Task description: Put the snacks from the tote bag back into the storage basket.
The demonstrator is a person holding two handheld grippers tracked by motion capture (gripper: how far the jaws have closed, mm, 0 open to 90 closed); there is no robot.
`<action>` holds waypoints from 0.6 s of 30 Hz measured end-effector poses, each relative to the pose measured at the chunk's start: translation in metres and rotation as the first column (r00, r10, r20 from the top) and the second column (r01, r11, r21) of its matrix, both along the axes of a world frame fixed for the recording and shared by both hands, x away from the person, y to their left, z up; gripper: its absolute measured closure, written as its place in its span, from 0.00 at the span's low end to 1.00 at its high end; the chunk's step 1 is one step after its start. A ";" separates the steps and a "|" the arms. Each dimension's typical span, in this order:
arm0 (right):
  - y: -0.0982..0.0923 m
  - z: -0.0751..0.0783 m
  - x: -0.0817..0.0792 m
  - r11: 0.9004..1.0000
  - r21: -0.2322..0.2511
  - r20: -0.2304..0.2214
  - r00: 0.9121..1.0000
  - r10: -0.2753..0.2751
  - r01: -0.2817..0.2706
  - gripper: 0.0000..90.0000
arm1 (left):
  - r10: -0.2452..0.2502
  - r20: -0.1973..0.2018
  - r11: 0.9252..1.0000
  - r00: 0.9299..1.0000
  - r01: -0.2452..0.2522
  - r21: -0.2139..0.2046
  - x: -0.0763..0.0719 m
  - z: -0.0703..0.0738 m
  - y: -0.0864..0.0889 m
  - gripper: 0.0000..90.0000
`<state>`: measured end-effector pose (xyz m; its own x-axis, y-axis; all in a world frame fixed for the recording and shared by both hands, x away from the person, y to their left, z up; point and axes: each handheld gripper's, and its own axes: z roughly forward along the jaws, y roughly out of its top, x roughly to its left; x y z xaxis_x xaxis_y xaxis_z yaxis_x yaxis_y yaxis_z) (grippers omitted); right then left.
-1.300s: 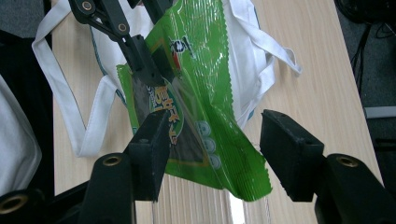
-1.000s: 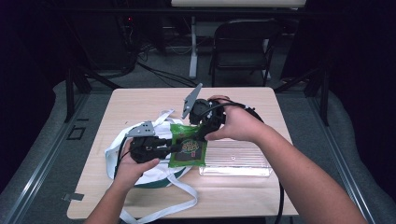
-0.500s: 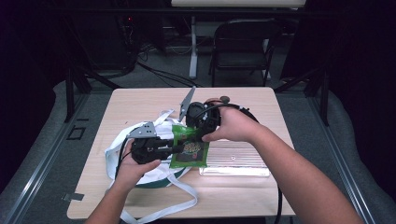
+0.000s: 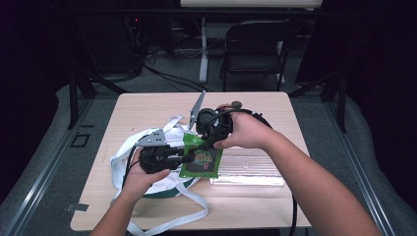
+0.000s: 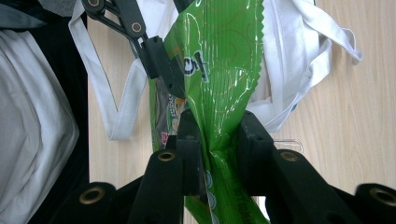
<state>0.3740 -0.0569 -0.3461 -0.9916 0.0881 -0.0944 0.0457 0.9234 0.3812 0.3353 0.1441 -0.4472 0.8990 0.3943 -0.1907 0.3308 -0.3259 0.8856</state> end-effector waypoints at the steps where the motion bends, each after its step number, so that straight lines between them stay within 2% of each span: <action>1: 0.000 0.000 0.000 1.000 0.000 -0.001 1.000 0.001 -0.001 0.82 | -0.001 -0.002 1.000 1.000 0.001 -0.001 0.000 0.000 0.000 0.80; 18: -0.001 0.002 -0.001 1.000 -0.002 -0.011 1.000 0.016 -0.016 0.84 | 0.006 -0.038 0.999 0.999 -0.007 -0.036 0.002 -0.001 0.002 0.73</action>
